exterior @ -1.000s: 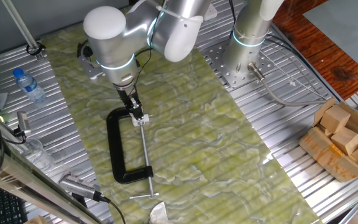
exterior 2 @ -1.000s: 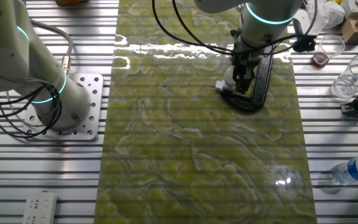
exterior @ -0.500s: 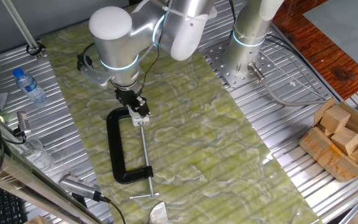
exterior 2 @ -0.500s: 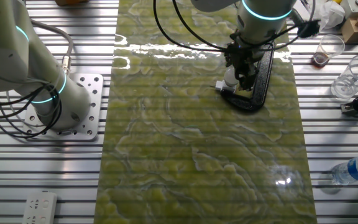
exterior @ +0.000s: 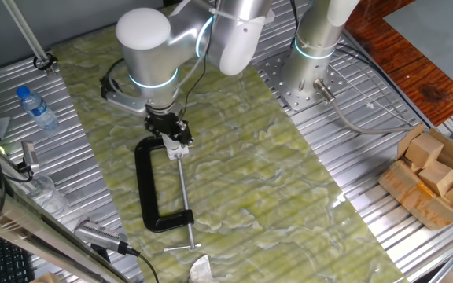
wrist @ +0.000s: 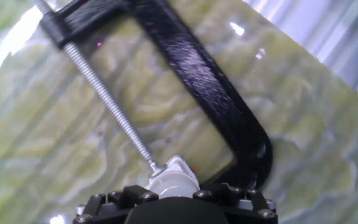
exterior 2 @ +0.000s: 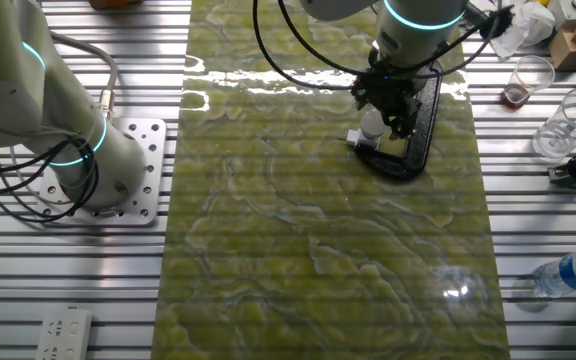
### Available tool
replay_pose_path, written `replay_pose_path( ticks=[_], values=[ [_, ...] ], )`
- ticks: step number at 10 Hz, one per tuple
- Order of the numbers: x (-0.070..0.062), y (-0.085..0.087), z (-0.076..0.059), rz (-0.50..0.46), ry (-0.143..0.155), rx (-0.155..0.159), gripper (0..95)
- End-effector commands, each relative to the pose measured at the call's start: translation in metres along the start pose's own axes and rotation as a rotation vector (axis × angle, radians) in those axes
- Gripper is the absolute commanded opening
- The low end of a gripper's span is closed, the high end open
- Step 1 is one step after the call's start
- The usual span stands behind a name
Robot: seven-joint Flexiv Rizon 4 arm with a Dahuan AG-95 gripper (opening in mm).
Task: Install the light bulb by rotating it
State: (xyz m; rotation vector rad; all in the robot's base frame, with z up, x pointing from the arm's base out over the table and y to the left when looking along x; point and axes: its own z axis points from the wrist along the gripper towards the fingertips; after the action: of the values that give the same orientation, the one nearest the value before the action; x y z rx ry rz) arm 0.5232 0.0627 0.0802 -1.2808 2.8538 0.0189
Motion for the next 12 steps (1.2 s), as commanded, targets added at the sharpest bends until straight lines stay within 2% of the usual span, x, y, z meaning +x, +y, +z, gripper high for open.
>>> replay_pose_path(
  ticks=[1, 4, 5, 7, 8, 9, 10, 12],
  values=[
    [-0.0042, -0.0024, 0.0016, -0.141, -0.006, 0.002, 76.0],
    [-0.004, -0.0021, 0.005, -0.16, -0.005, 0.005, 76.0],
    [-0.004, -0.0022, 0.0051, -0.161, -0.004, 0.006, 57.0],
    [-0.0039, -0.0021, 0.0059, -0.165, -0.002, 0.009, 57.0],
    [-0.0038, -0.002, 0.0063, -0.169, -0.001, 0.009, 38.0],
    [-0.0038, -0.002, 0.0064, -0.168, -0.001, 0.01, 38.0],
    [-0.0038, -0.002, 0.0067, -0.169, -0.001, 0.005, 19.0],
    [-0.0038, -0.0018, 0.0068, -0.166, -0.004, 0.006, 19.0]
  ],
)
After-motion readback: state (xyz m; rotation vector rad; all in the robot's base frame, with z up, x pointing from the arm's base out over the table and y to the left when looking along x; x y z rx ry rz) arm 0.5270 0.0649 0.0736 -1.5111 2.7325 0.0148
